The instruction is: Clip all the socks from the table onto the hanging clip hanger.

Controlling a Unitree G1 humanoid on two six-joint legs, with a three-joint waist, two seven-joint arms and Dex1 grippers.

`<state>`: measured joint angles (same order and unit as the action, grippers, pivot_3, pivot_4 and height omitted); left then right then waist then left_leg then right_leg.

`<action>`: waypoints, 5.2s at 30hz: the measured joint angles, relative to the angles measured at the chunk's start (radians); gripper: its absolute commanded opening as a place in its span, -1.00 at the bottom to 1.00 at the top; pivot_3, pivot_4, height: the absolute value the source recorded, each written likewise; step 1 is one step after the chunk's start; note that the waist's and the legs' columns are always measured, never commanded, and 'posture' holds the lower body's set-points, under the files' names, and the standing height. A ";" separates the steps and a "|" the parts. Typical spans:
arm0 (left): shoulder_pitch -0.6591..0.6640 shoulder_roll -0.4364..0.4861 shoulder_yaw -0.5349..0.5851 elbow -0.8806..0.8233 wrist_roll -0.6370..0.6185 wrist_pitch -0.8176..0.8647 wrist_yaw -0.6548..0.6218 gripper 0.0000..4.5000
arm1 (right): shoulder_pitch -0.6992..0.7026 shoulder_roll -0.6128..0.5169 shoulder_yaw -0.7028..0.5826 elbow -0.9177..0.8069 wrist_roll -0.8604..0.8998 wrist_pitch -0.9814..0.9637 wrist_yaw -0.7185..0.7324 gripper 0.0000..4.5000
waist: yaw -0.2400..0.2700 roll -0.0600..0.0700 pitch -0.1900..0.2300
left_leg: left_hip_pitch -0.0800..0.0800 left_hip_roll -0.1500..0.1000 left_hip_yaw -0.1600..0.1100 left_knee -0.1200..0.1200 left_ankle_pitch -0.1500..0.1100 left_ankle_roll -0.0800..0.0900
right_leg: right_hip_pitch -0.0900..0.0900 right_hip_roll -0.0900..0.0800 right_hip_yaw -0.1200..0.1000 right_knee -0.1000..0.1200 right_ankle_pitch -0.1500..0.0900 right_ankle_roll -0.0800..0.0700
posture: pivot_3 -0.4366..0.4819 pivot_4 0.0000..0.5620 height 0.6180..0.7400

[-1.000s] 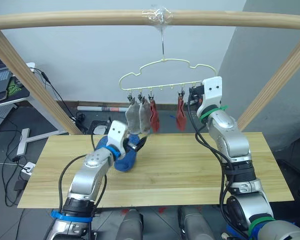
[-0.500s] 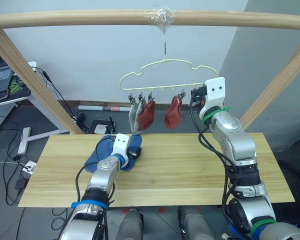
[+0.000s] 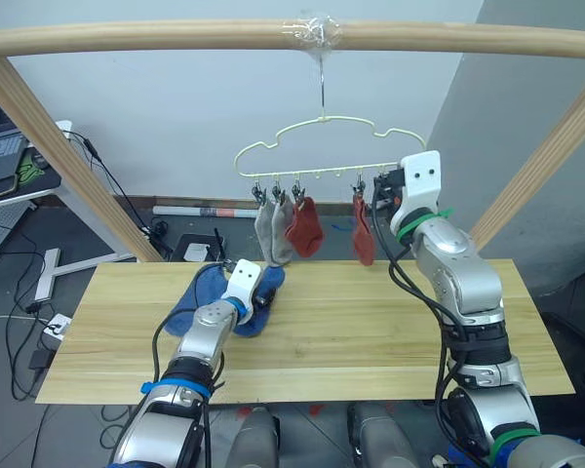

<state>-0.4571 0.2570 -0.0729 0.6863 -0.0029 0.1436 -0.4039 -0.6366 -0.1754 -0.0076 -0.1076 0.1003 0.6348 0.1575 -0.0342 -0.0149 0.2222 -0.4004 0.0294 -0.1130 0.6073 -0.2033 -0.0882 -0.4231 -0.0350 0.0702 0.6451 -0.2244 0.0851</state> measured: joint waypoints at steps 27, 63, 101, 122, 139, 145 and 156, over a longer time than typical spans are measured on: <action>0.135 -0.251 -0.077 -0.650 -0.266 0.197 -0.165 -1.00 | -0.318 0.140 -0.621 0.018 0.393 0.792 -0.206 -1.00 | 0.011 0.000 -0.002 | -0.002 0.000 0.000 0.001 0.000 0.001 | 0.002 -0.001 -0.002 -0.002 -0.003 -0.005 | -0.03 -0.37 1.00; -0.024 -0.328 -0.069 -0.604 -0.316 0.251 -0.123 -1.00 | -0.326 0.196 -0.752 -0.061 0.401 0.972 -0.222 0.77 | -0.018 0.001 -0.002 | -0.004 0.000 0.000 0.001 0.000 0.001 | -0.001 -0.001 -0.002 -0.002 -0.003 -0.005 | -0.16 -0.42 1.00; 0.082 -0.104 0.051 -0.702 -0.471 0.502 -0.137 1.00 | 0.188 -0.170 -0.172 -0.322 0.348 0.329 -0.012 0.75 | -0.068 0.001 -0.002 | -0.005 0.000 0.001 0.001 0.000 0.000 | -0.004 0.000 0.000 -0.002 -0.003 -0.003 | -0.19 -0.36 1.00; 0.089 0.180 0.146 -1.105 -0.552 0.547 -0.212 1.00 | 0.158 0.046 -0.008 -0.096 0.033 -0.107 -0.160 -0.09 | -0.013 -0.003 0.001 | -0.004 0.001 0.001 -0.002 0.000 0.000 | -0.004 0.000 0.000 -0.002 -0.004 -0.005 | 0.13 -0.32 1.00; 0.051 0.186 0.142 -1.109 -0.568 0.556 -0.194 1.00 | 0.024 0.085 -0.019 0.147 0.000 -0.240 -0.158 -0.09 | -0.006 -0.003 0.001 | -0.004 0.001 0.001 -0.002 0.000 0.000 | -0.003 0.000 0.000 -0.001 -0.004 -0.005 | 0.19 -0.33 1.00; 0.016 0.186 0.142 -1.109 -0.586 0.571 -0.185 1.00 | -0.015 0.099 -0.019 0.184 0.000 -0.275 -0.157 -0.09 | -0.002 -0.003 0.001 | -0.003 0.001 0.001 -0.002 0.000 0.000 | -0.003 0.000 0.000 -0.001 -0.004 -0.005 | 0.19 -0.32 1.00; -0.043 0.184 0.128 -1.107 -0.624 0.588 -0.198 1.00 | -0.045 0.110 -0.019 0.242 0.000 -0.300 -0.137 -0.09 | 0.002 -0.003 0.001 | -0.003 0.001 0.001 -0.002 0.000 0.000 | -0.003 0.000 0.000 -0.001 -0.004 -0.005 | 0.20 -0.30 1.00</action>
<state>-0.5002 0.4415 0.0547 -0.4207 -0.6267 0.7319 -0.6015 -0.6816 -0.0652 -0.0266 0.1346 0.1007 0.3346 0.0209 -0.0321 -0.0178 0.2235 -0.4036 0.0303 -0.1119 0.6055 -0.2038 -0.0877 -0.4261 -0.0349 0.0704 0.6441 -0.2284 0.0802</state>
